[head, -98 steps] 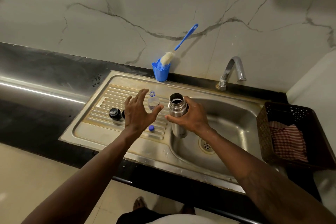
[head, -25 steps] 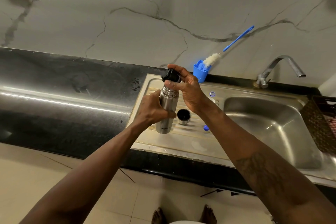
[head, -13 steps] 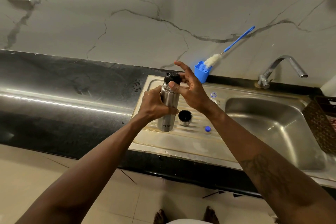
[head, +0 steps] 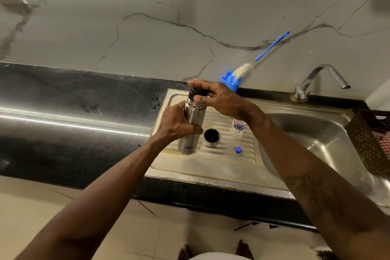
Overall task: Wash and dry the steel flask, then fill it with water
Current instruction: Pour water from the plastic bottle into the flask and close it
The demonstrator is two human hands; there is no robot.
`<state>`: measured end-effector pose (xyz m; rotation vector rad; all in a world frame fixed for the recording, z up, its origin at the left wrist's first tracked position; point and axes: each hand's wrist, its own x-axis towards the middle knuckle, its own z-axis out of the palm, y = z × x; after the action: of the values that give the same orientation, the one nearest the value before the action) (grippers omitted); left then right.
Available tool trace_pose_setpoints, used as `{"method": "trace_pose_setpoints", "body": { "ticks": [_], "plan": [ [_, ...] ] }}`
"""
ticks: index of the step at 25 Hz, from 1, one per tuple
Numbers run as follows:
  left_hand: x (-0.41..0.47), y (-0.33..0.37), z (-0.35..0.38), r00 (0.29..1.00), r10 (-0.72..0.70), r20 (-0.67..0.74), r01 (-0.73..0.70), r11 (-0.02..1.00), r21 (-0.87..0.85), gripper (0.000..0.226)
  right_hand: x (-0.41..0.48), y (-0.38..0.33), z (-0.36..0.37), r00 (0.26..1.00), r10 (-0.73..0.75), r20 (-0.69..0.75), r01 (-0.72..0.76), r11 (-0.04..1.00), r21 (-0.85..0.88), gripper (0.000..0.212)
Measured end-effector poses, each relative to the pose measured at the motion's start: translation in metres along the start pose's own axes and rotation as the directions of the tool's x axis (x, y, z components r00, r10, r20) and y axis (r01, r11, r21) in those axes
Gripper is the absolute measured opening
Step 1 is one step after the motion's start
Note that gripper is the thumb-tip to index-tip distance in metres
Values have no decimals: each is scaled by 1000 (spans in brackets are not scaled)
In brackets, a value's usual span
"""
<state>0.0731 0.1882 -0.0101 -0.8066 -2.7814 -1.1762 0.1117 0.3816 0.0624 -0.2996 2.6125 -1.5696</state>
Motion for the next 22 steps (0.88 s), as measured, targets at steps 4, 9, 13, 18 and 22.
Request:
{"method": "trace_pose_setpoints", "body": {
  "ticks": [4,9,13,18,22],
  "plan": [
    [-1,5,2,999,0,-37,1,1000,13,71,3,5,4,954,-76,-289,49,994,-99,54],
    [0,6,12,999,13,-45,-8,993,119,78,7,-9,22,864,-66,-500,-187,879,-439,61],
    [6,0,-3,997,-6,83,15,995,-102,65,3,-1,5,999,30,-40,-33,996,-85,74],
    [9,3,-8,987,61,152,-43,992,-120,61,-3,10,-3,999,-11,-53,18,991,132,61],
    [9,6,4,998,53,16,-53,999,-4,71,0,-3,13,909,-39,-416,-40,983,-179,61]
  ]
}}
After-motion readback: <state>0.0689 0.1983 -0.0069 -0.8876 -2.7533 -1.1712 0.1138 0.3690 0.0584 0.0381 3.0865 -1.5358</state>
